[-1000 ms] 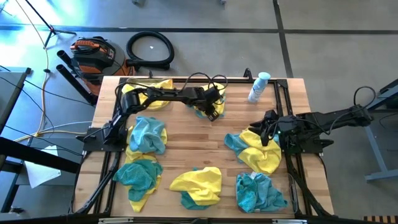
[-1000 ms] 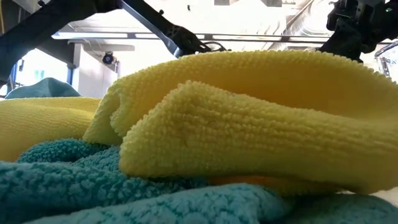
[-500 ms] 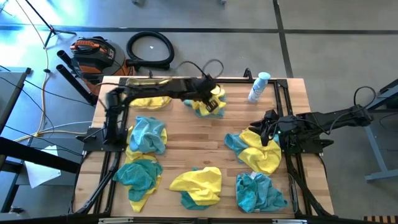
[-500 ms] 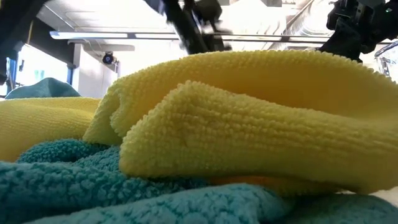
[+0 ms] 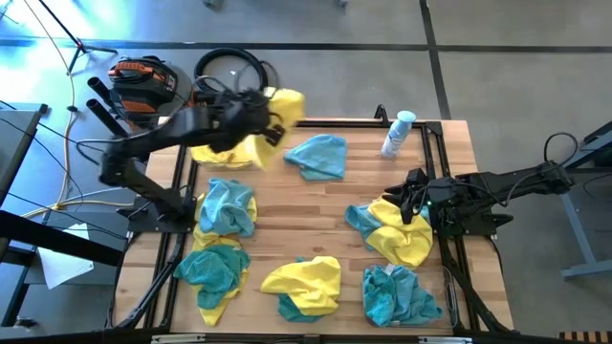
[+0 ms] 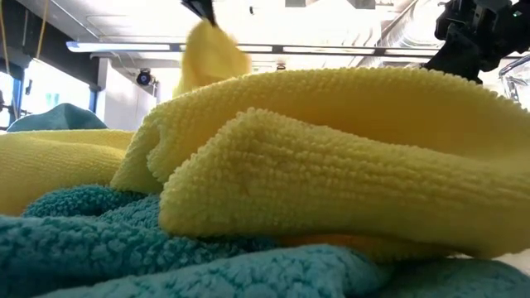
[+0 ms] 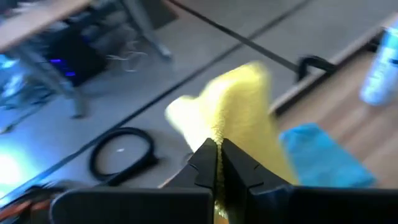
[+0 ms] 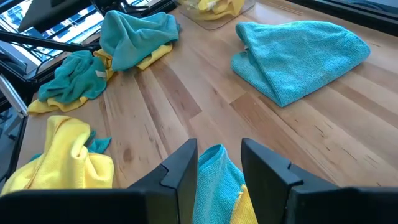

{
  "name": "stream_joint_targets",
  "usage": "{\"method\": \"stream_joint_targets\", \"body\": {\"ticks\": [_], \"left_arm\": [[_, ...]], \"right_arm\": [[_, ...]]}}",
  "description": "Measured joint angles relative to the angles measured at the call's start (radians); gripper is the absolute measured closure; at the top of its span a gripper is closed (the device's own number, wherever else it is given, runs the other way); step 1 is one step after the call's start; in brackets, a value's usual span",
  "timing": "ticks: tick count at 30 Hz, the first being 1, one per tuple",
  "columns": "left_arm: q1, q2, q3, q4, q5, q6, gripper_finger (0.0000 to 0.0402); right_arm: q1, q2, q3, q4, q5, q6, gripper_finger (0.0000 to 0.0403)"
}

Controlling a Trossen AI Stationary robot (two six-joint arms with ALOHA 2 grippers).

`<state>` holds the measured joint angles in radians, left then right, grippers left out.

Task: Sort microfiber towel by color & place in baskets
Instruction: Put the yellow towel into the top transparent bin

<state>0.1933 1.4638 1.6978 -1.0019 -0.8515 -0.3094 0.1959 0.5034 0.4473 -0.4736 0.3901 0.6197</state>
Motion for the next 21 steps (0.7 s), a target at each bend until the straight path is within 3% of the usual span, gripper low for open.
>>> {"method": "stream_joint_targets", "body": {"ticks": [6,12,17,21], "left_arm": [[-0.007,-0.088,0.000,-0.180,-0.147,-0.085,0.0401],[0.041,-0.094,-0.007,-0.334,-0.117,-0.191,0.0401],[0.080,-0.071,-0.083,-0.337,-0.078,-0.221,0.0401],[0.125,-0.042,-0.157,-0.328,-0.136,-0.232,0.0401]], "right_arm": [[0.000,0.000,0.000,0.000,0.001,0.000,0.0284],[0.000,0.000,0.000,0.001,0.001,0.000,0.0284],[0.000,0.000,0.000,0.001,0.001,0.004,0.0284],[0.000,0.000,0.000,0.002,0.001,0.008,0.0284]]}}
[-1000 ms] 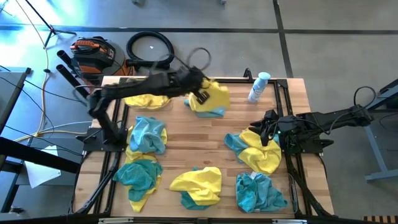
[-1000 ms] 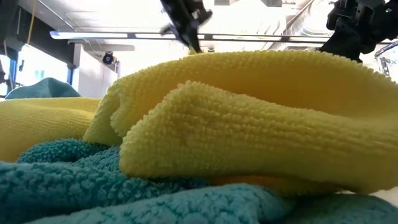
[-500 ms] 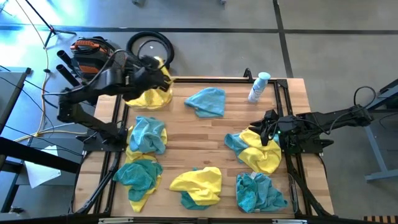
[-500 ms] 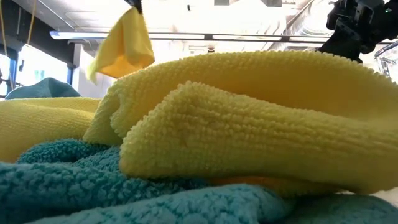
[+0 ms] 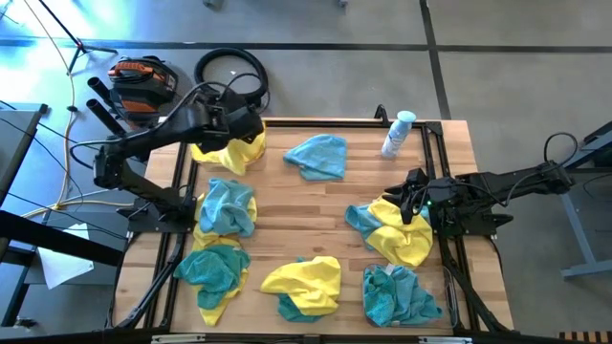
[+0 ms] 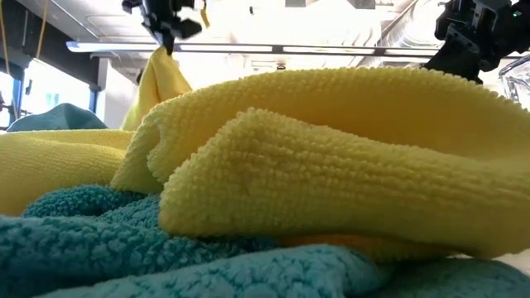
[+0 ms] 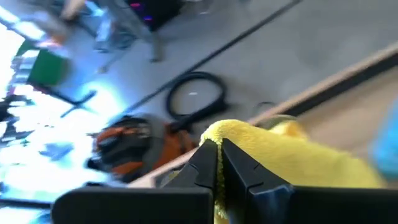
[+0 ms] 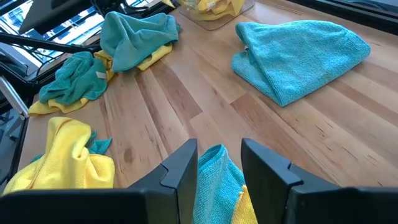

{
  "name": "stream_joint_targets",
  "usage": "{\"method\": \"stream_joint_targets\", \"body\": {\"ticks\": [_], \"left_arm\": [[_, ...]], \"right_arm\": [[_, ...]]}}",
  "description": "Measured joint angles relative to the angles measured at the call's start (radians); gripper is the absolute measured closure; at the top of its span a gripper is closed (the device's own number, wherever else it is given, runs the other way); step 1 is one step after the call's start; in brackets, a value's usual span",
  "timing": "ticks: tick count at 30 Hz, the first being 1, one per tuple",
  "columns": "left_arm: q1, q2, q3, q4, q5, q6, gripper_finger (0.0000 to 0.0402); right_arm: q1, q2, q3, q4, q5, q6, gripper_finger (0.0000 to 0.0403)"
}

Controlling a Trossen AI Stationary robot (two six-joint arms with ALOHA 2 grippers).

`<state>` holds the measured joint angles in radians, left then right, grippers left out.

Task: Sort microfiber towel by color & place in baskets
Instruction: Put the yellow towel into the top transparent bin

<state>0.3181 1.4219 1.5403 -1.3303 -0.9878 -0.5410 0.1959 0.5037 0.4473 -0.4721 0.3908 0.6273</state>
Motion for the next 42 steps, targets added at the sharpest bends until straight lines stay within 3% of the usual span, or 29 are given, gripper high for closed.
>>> {"method": "stream_joint_targets", "body": {"ticks": [4,9,12,18,22,31,37,42], "left_arm": [[0.052,0.020,-0.038,0.003,-0.090,-0.041,0.0401],[0.092,0.048,-0.039,0.005,-0.054,-0.058,0.0401],[0.101,0.073,-0.039,0.006,0.040,-0.058,0.0401],[0.118,0.151,-0.039,0.012,0.349,-0.059,0.0401],[0.137,0.220,-0.039,0.045,0.392,-0.013,0.0401],[0.266,0.373,-0.039,0.122,0.689,0.191,0.0401],[0.335,0.389,-0.039,0.189,0.794,0.260,0.0401],[0.358,0.359,-0.039,0.167,0.828,0.448,0.0401]], "right_arm": [[0.000,0.000,0.000,0.000,0.000,0.000,0.0284],[0.000,0.000,0.000,0.000,0.000,0.000,0.0284],[0.000,0.000,0.000,0.000,0.000,0.000,0.0284],[0.000,0.000,0.000,0.000,0.000,0.000,0.0284],[0.000,0.000,0.000,-0.001,0.000,-0.005,0.0284],[0.000,0.000,0.000,-0.001,0.000,0.000,0.0284],[0.000,0.000,0.000,-0.001,-0.001,0.007,0.0284],[0.000,0.000,0.000,-0.001,-0.009,0.027,0.0284]]}}
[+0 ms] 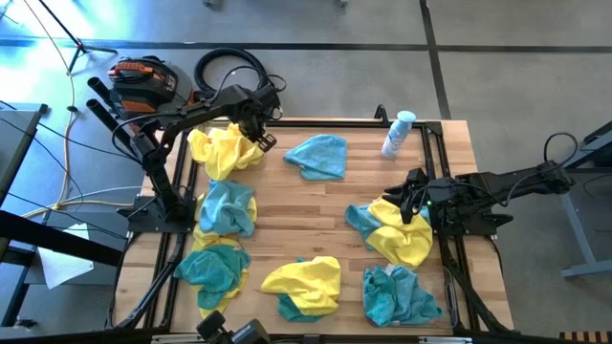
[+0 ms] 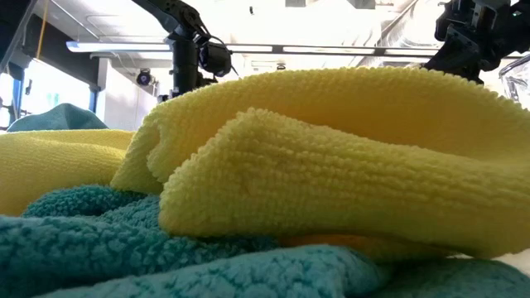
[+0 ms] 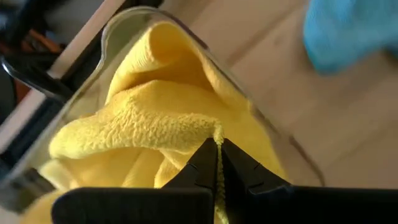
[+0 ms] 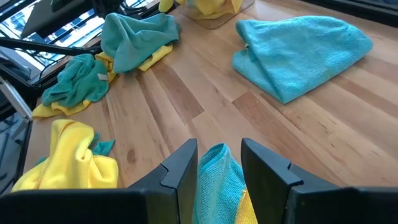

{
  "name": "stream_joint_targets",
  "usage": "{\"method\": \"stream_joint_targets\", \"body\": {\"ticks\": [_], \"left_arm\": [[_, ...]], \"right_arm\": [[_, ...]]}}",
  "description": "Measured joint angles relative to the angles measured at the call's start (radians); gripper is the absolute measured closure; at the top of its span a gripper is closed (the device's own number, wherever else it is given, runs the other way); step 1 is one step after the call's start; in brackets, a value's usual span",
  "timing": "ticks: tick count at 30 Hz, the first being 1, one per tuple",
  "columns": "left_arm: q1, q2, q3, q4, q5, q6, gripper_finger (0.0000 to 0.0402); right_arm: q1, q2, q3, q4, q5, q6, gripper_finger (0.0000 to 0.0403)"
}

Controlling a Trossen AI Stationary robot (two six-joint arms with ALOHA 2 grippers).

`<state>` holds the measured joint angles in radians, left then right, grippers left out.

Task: Sort microfiber towel by color & place in baskets
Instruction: Put the yellow towel into the top transparent bin

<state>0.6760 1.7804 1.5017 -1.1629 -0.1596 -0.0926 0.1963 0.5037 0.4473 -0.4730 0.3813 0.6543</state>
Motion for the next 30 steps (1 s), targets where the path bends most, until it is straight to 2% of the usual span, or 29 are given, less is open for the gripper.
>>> {"method": "stream_joint_targets", "body": {"ticks": [3,10,12,14,18,23,30], "left_arm": [[0.001,-0.027,0.000,-0.045,-0.007,0.156,0.0401],[0.002,-0.066,0.000,-0.121,-0.010,0.648,0.0401],[0.009,-0.065,0.000,-0.137,-0.009,0.739,0.0401],[0.021,-0.057,0.000,-0.125,0.001,0.750,0.0401],[0.062,-0.060,-0.091,-0.024,0.114,0.717,0.0401],[0.070,-0.077,-0.244,0.183,0.124,0.750,0.0401],[0.078,-0.077,-0.366,0.410,0.192,0.775,0.0401]], "right_arm": [[0.000,0.000,0.000,-0.001,-0.008,0.000,0.0284],[0.000,0.000,0.000,0.000,-0.008,0.001,0.0284],[0.000,0.000,0.000,0.000,0.005,0.023,0.0284],[0.000,0.000,0.000,0.000,0.038,0.047,0.0284],[0.000,0.000,0.000,0.000,0.104,0.101,0.0284],[0.000,0.000,0.000,0.015,0.143,0.180,0.0284],[0.000,0.000,0.000,0.029,0.200,0.263,0.0284]]}}
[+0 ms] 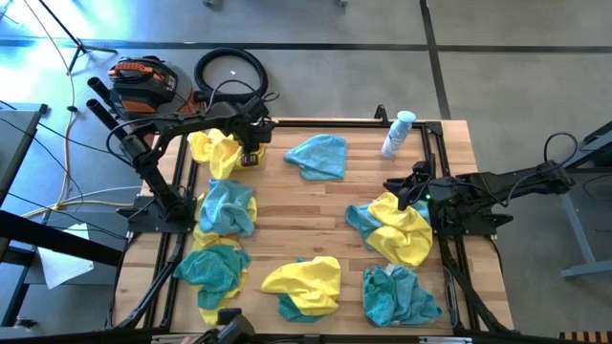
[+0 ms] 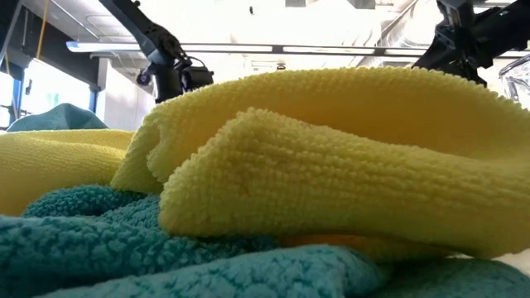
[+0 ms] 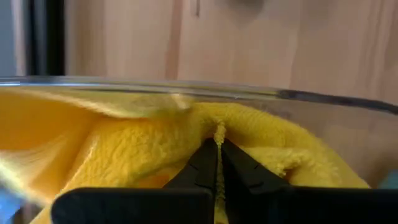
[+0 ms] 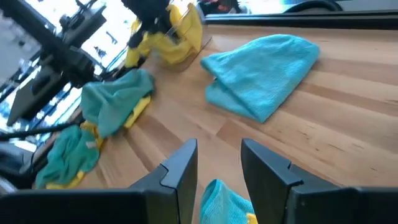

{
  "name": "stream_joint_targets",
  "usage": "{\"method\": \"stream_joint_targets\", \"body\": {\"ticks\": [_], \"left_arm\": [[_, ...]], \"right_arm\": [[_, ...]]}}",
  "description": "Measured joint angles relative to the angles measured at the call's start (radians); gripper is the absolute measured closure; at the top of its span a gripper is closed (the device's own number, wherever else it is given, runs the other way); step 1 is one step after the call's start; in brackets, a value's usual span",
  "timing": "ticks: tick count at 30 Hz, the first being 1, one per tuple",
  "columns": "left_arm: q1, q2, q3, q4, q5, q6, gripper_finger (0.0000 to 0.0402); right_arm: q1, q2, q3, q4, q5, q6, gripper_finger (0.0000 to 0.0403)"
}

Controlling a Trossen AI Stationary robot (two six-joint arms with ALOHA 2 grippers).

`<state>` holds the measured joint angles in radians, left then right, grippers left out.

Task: Sort microfiber towel by color & place in baskets
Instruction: Put the yellow towel into the top transparent bin

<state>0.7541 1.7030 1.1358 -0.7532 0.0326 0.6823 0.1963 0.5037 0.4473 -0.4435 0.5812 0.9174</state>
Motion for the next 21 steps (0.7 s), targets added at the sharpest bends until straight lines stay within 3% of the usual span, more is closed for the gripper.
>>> {"method": "stream_joint_targets", "body": {"ticks": [4,13,21], "left_arm": [[0.017,0.000,-0.051,0.103,0.007,-0.054,0.0401],[0.033,0.000,-0.038,0.099,0.000,-0.128,0.0397],[0.034,0.000,0.017,0.029,-0.013,-0.230,0.0336]], "right_arm": [[0.000,0.000,0.000,0.000,0.038,0.025,0.0284],[0.000,0.000,0.000,0.002,0.067,0.051,0.0284],[0.000,0.000,0.000,0.001,0.072,0.051,0.0284]]}}
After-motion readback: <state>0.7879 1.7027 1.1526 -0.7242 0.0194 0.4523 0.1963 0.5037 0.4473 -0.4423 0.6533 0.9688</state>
